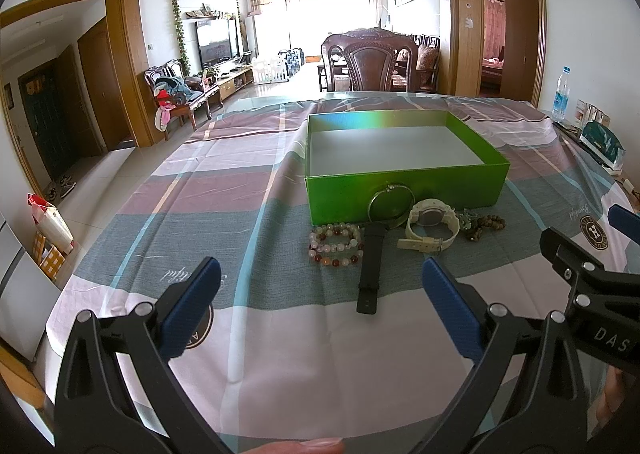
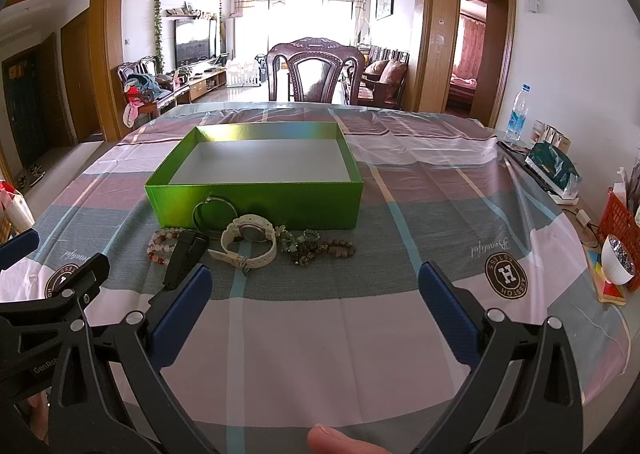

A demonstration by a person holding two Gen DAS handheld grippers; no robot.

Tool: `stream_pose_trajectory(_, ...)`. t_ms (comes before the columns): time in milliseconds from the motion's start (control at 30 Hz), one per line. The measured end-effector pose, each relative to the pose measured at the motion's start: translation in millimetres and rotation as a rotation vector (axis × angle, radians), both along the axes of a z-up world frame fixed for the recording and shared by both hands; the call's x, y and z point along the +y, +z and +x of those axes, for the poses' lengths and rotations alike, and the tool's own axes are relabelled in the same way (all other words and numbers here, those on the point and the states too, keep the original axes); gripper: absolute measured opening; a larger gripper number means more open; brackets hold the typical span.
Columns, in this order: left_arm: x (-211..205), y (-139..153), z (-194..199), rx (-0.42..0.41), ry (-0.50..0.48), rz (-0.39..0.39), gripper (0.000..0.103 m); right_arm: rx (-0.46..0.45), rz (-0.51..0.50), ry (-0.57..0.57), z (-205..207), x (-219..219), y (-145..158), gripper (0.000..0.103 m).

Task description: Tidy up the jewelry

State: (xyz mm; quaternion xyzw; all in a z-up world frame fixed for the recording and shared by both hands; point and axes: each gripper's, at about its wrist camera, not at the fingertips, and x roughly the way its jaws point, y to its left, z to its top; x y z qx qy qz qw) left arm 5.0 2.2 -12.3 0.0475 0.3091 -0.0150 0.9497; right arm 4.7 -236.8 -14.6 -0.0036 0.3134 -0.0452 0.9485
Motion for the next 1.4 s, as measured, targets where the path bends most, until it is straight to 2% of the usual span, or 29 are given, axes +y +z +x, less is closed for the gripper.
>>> stream_pose_trajectory(733,1.2,-6.5,2.5,0.014,-0.003,-0.002,0.099,0.016,-0.005,0.016,2.7,-1.9,-1.1,0.101)
stream_pose_trajectory(767,0.4,-6.3,6.5,0.024,0.001,0.002,0.099,0.033,-0.016,0.024,6.2,-3.3,-2.4,0.101)
stream_pose_trajectory(867,5.9,-14.4,16.2,0.061,0.021,0.013,0.099,0.184,-0.092,0.013,34.5,-24.2,-20.2,0.101)
stream_pose_trajectory(1000,15.1,-23.0,31.5,0.11,0.042,0.01,0.099,0.308,-0.05,0.058,50.2,-43.4,-39.7,0.1)
stream_pose_trajectory(1067,16.6,-27.4,40.2,0.134,0.049,0.022,0.099,0.338,-0.059,0.067,52.8,-44.6,-44.9,0.097)
stream_pose_trajectory(1233,12.9,-39.4,58.6,0.198,0.018,0.003,0.096,0.378,-0.014,0.125,64.0,-38.1,-45.3,0.058)
stream_pose_trajectory(1300,10.5,-41.0,64.8,0.211,0.0,-0.01,0.09,0.358,-0.009,0.138,69.1,-33.5,-36.8,0.057)
stream_pose_trajectory(1367,8.3,-42.2,72.9,0.227,-0.018,-0.03,0.076,0.343,-0.008,0.159,77.9,-29.0,-27.5,0.056)
stream_pose_trajectory(1400,7.1,-42.9,76.0,0.234,-0.024,-0.035,0.073,0.339,-0.01,0.166,83.5,-27.3,-24.2,0.053)
